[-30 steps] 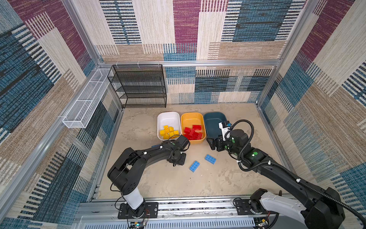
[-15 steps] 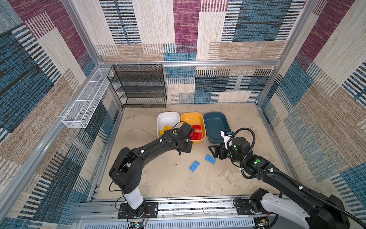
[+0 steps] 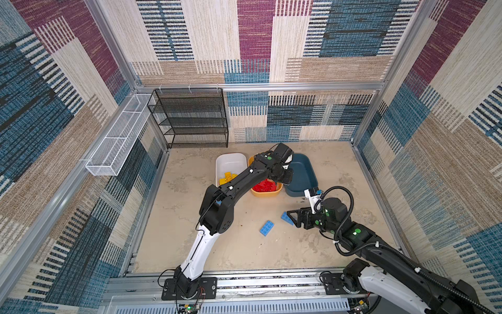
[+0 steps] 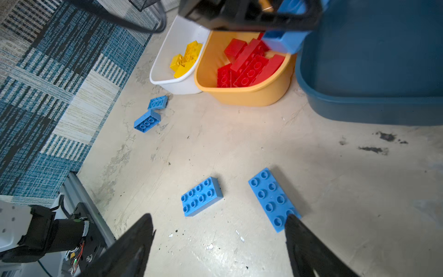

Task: Sort the legos into containers by color
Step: Place the lego in the container.

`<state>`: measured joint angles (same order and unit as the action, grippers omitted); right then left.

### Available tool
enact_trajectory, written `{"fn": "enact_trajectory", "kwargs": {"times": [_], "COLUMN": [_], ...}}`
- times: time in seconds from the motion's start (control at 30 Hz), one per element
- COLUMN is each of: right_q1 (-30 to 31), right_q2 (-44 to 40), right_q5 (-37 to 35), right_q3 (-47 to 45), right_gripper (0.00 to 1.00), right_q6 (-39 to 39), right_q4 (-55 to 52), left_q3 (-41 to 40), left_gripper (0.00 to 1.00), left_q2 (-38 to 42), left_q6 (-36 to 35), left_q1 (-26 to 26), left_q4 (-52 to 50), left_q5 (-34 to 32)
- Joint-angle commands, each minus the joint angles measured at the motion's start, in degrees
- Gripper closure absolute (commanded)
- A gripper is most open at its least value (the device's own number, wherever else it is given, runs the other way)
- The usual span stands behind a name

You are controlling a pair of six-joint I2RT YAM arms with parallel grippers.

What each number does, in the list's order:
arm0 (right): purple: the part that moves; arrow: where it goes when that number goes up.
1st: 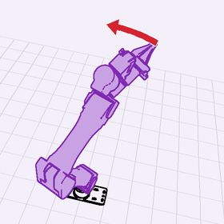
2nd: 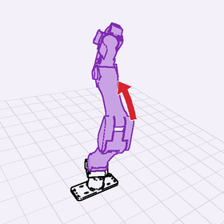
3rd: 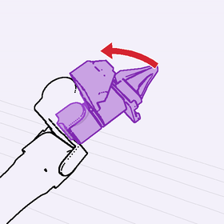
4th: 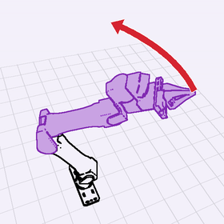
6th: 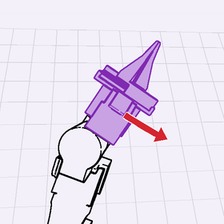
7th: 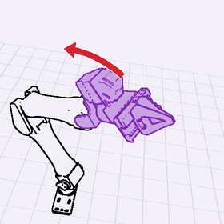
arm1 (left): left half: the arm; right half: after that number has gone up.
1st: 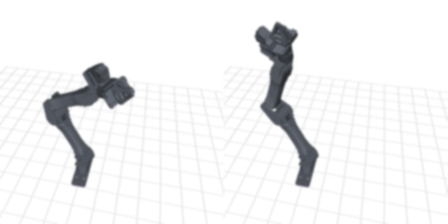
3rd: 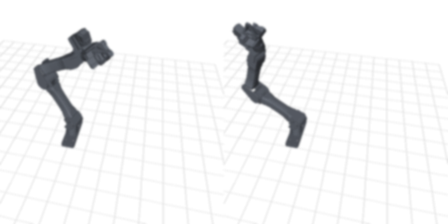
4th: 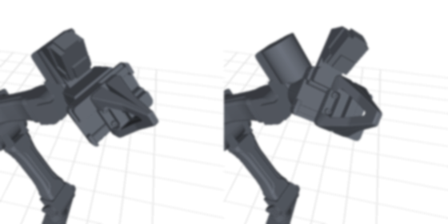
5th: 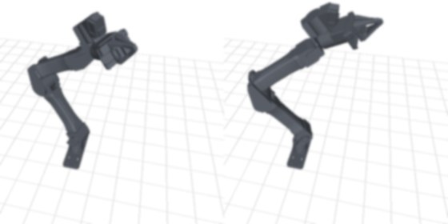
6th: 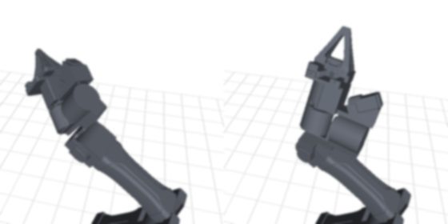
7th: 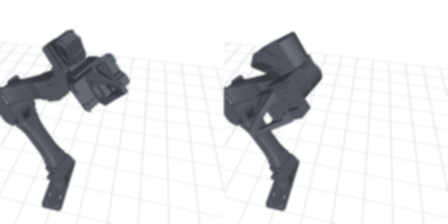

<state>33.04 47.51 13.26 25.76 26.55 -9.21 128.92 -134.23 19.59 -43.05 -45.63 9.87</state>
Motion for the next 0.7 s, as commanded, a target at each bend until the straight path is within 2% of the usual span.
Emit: {"fn": "enact_trajectory", "kwargs": {"times": [0.0, 0.07, 0.17, 0.23, 0.33, 0.53, 0.67], "right_q1": [0.1, 0.1, 0.1, 0.1, 0.1, 0.1, 0.1], "right_q2": [-1.8, -3.1, -3.5, -2.4, 0.5, 7.5, 13.3], "right_q5": [1.4, 1.1, 0.5, 0.5, 0.2, -4.7, -7.7], "right_q3": [-0.8, -1.1, -0.9, -0.3, 1.0, 3.9, 5.5], "right_gripper": [0.14, 0.14, 0.13, 0.13, 0.1, 0.07, 0.07], "right_q6": [1.8, 1.5, 0.6, -0.5, -1.8, -2.3, -2.9], "right_q4": [1.4, 0.3, -0.9, -1.5, -2.2, -3.7, -4.0], "left_q3": [7.4, 10.7, 11.6, 11.5, 11.9, 9.7, 0.1], "left_gripper": [0.75, 0.75, 0.71, 0.65, 0.48, 0.33, 0.29], "left_q2": [-4.9, -7.4, -8.4, -8.4, -7.4, -0.8, 8.5], "left_q6": [1.0, 1.1, 1.2, 1.2, 0.7, -2.9, -5.3], "left_q1": [-0.5, -0.5, -0.5, -0.4, -0.5, -0.4, -0.3], "left_q4": [-4.3, -5.4, -5.0, -4.6, -5.1, -8.2, -7.5], "left_q5": [2.5, 2.2, 1.9, 1.9, 1.1, -4.2, -8.6]}}
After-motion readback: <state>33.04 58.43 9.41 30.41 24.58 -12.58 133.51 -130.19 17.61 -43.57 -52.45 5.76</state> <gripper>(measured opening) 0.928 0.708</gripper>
